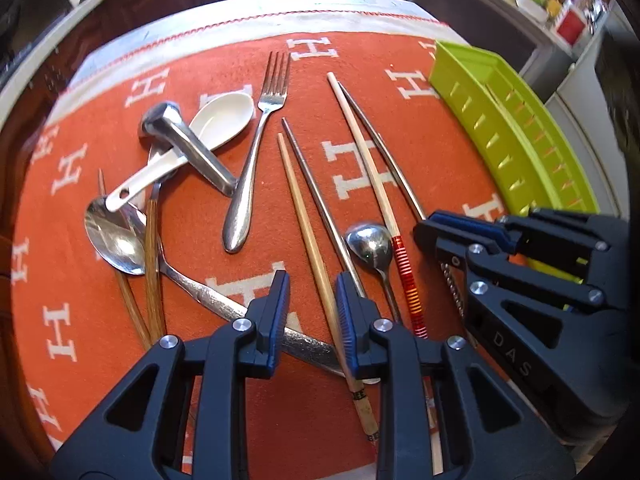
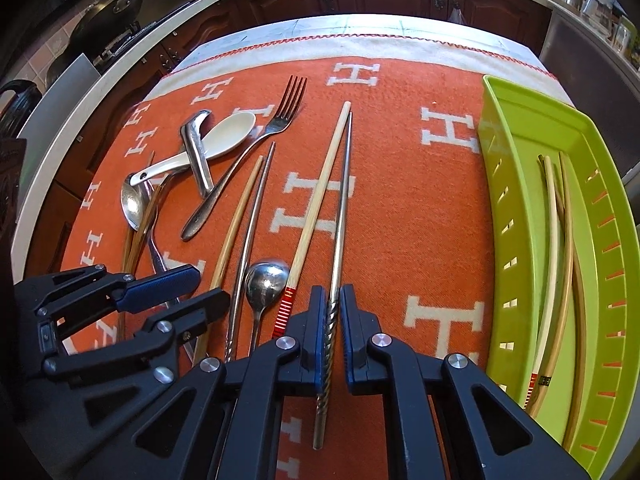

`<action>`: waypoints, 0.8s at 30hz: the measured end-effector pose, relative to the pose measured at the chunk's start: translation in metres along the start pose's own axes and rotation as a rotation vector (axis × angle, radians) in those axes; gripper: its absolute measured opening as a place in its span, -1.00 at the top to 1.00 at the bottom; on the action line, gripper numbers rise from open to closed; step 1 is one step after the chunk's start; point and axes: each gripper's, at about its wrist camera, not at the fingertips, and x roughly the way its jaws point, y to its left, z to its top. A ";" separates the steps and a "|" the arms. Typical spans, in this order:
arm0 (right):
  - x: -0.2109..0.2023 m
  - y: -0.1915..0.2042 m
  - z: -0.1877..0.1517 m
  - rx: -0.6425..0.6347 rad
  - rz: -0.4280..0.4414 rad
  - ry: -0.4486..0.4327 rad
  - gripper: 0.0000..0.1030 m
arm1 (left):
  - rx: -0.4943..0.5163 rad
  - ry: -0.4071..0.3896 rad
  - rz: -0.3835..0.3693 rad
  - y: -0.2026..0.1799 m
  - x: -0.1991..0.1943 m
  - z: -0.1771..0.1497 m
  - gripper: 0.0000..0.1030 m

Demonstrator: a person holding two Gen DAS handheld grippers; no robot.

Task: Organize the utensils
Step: 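Move both open tools back over the remaining chopsticks, then grip a wooden chopstick with the left tool while the right tool grips a metal one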

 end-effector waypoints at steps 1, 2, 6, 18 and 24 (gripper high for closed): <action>0.000 0.000 -0.001 0.002 0.001 -0.002 0.85 | 0.002 -0.001 0.008 -0.002 0.000 0.000 0.83; -0.001 -0.002 -0.001 0.012 0.011 -0.004 0.85 | -0.007 -0.001 0.004 -0.001 0.001 0.001 0.87; -0.002 -0.014 0.000 0.079 0.071 -0.001 0.89 | -0.106 0.006 -0.037 0.010 0.001 0.004 0.93; -0.063 -0.036 -0.012 0.180 0.158 -0.093 0.90 | -0.237 -0.098 -0.148 0.027 -0.075 0.010 0.93; -0.106 -0.050 -0.026 0.198 0.167 -0.155 0.90 | -0.213 -0.114 -0.194 0.007 -0.100 0.018 0.93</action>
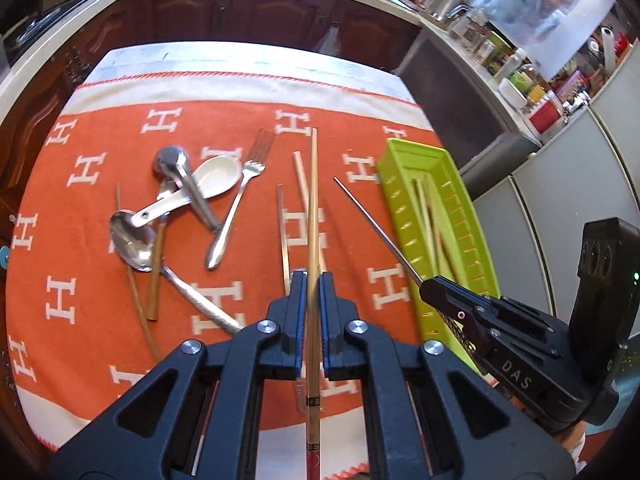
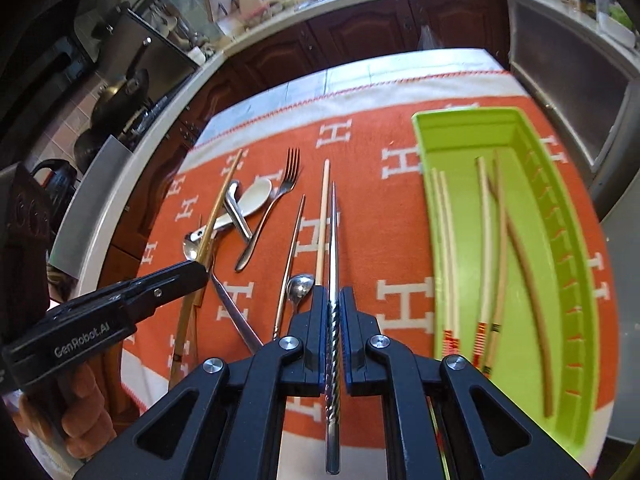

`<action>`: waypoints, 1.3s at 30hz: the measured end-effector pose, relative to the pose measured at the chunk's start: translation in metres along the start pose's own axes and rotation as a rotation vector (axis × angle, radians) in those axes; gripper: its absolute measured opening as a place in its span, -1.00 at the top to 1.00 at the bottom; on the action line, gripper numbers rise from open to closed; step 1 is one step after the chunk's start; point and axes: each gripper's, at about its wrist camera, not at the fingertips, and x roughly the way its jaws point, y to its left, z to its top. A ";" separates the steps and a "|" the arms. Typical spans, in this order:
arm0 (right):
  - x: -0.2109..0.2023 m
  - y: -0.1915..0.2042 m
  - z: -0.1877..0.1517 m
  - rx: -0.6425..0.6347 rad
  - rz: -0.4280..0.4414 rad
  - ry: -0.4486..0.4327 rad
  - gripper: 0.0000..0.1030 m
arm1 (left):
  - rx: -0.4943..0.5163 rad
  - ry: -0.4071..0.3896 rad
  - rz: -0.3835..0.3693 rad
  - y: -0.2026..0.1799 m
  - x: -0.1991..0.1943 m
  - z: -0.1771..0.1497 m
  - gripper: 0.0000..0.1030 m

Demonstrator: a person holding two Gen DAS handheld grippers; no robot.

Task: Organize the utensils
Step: 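Grip a wooden chopstick with the left tool while the right tool grips a metal one, then carry both chopsticks into the green tray and open both tools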

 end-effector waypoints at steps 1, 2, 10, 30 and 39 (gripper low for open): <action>-0.005 -0.001 0.000 0.002 0.001 -0.006 0.90 | 0.001 0.002 -0.003 -0.006 0.002 0.001 0.93; -0.011 -0.003 -0.001 0.003 -0.002 -0.017 0.90 | 0.001 0.006 -0.008 -0.011 0.002 0.001 0.93; -0.075 -0.022 0.000 0.031 -0.036 -0.152 0.90 | 0.021 0.061 -0.087 -0.059 0.012 0.019 0.93; -0.081 -0.136 0.004 0.239 -0.133 -0.119 0.83 | 0.079 0.217 -0.059 -0.140 0.097 0.030 0.91; -0.054 -0.117 0.003 0.205 -0.126 -0.091 0.83 | 0.150 0.158 -0.027 -0.116 0.067 0.018 0.91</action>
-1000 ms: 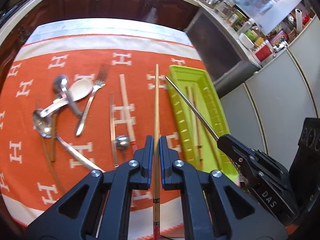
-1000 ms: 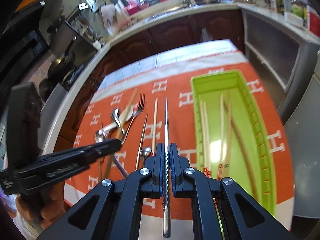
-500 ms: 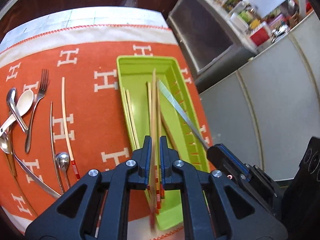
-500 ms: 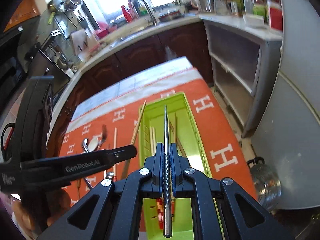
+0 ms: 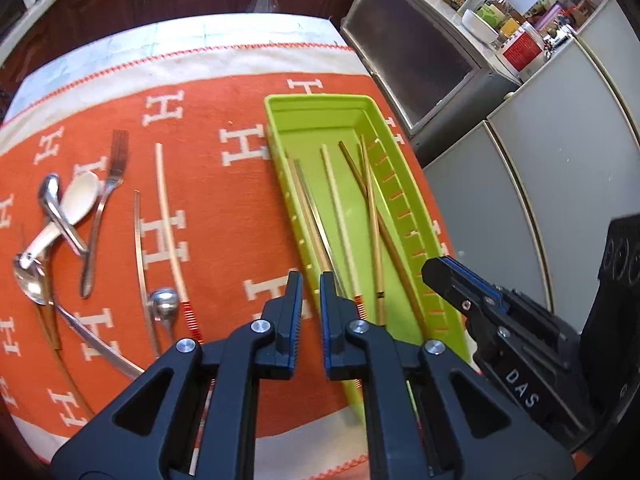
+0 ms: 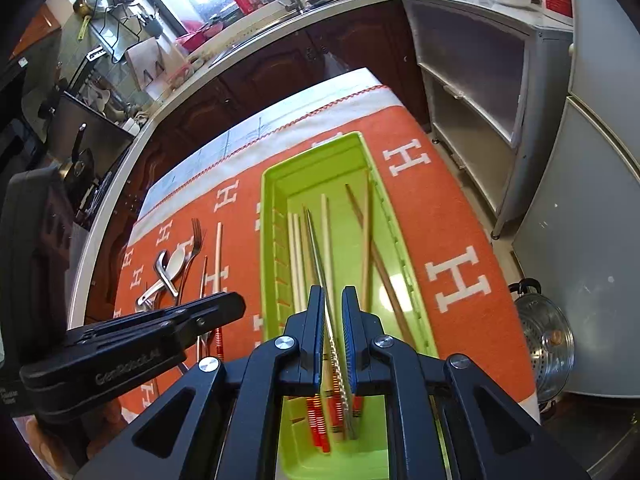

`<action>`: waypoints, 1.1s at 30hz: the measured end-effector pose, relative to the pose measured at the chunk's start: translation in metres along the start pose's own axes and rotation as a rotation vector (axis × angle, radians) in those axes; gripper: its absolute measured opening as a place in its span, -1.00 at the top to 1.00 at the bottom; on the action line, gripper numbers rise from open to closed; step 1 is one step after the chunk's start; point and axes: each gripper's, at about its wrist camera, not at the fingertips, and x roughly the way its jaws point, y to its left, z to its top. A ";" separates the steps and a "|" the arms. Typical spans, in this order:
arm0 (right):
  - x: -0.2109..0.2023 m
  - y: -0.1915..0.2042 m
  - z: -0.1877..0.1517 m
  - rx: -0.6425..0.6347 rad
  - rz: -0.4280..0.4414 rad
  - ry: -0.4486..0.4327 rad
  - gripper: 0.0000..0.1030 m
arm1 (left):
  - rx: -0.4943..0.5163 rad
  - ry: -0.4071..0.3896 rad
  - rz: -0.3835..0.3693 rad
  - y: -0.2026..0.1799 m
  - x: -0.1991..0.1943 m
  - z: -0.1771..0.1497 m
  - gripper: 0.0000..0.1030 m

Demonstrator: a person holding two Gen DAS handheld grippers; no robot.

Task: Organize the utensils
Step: 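Carry both chopsticks into the green tray and open both tools, then lower both tools onto the last chopsticks beside the spoons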

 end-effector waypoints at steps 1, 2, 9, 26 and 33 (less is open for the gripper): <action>-0.002 0.005 -0.001 -0.007 0.003 0.003 0.83 | 0.014 -0.015 0.016 0.002 -0.005 -0.003 0.91; -0.002 0.009 -0.002 -0.017 0.003 0.004 0.83 | 0.024 -0.026 0.030 0.003 -0.010 -0.005 0.91; -0.004 0.045 -0.007 -0.099 0.018 0.021 0.83 | 0.055 -0.055 0.078 0.023 -0.032 -0.022 0.91; 0.034 0.147 -0.035 -0.279 0.075 0.127 0.82 | -0.030 -0.145 0.153 0.133 -0.066 -0.066 0.39; 0.086 0.161 -0.047 -0.312 0.076 0.203 0.82 | -0.030 -0.106 0.094 0.150 -0.040 -0.067 0.39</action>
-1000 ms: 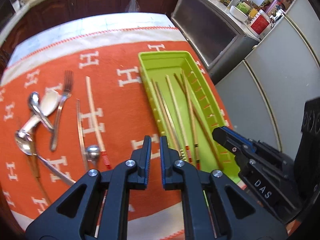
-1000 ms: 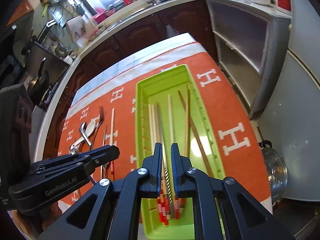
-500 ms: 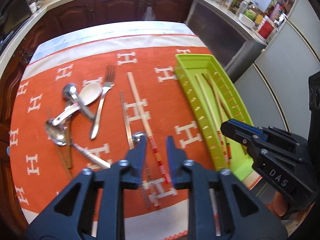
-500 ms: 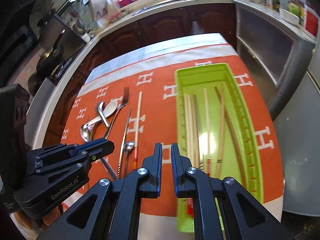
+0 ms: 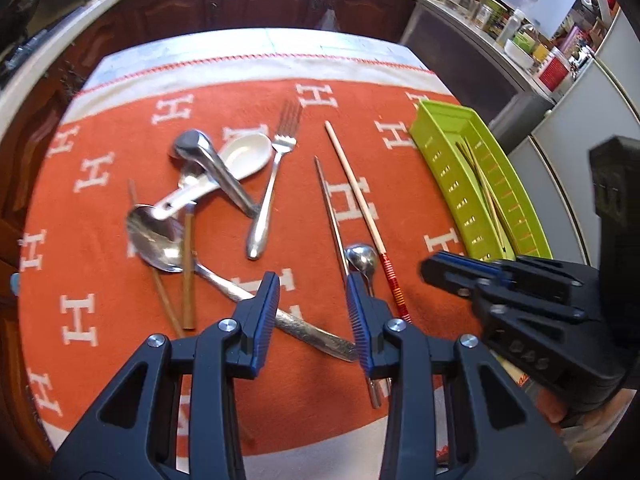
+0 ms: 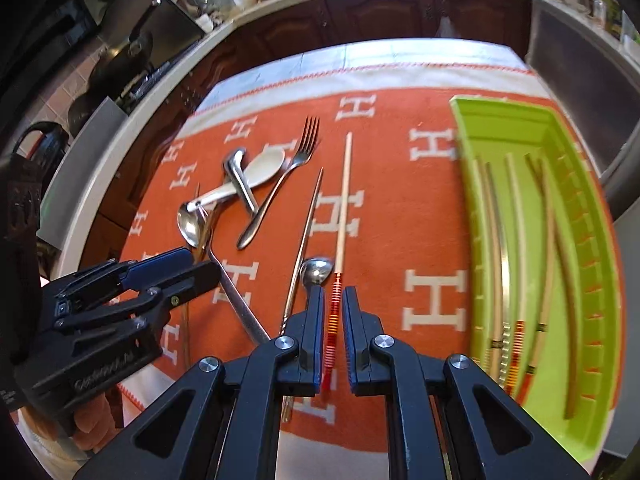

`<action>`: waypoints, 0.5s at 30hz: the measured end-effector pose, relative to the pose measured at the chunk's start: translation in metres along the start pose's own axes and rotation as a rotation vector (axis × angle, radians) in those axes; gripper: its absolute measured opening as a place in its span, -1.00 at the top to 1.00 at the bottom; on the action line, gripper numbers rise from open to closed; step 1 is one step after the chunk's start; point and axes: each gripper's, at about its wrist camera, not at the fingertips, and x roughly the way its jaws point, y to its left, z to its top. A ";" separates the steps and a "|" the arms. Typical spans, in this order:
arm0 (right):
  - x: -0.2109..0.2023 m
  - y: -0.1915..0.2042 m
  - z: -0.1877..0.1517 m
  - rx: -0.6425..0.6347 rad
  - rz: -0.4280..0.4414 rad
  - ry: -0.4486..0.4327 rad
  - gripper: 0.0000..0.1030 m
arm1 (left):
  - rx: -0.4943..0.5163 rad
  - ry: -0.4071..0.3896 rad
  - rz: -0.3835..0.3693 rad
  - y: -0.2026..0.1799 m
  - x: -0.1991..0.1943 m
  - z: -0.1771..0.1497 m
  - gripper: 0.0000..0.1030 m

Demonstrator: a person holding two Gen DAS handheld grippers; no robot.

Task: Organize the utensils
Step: 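Lower both tools onto the last chopsticks beside the spoons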

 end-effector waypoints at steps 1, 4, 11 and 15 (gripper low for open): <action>0.007 0.000 0.001 -0.003 -0.002 0.008 0.82 | 0.004 0.006 -0.006 -0.001 0.006 0.000 0.40; 0.031 0.001 0.003 -0.016 -0.010 0.040 0.82 | 0.005 0.026 -0.019 -0.003 0.019 0.001 0.41; 0.060 0.004 0.000 -0.089 -0.059 0.039 0.83 | -0.002 0.062 -0.034 -0.004 0.046 0.008 0.50; 0.062 0.001 0.001 -0.082 -0.080 0.021 0.90 | 0.003 0.080 -0.040 -0.007 0.058 0.010 0.50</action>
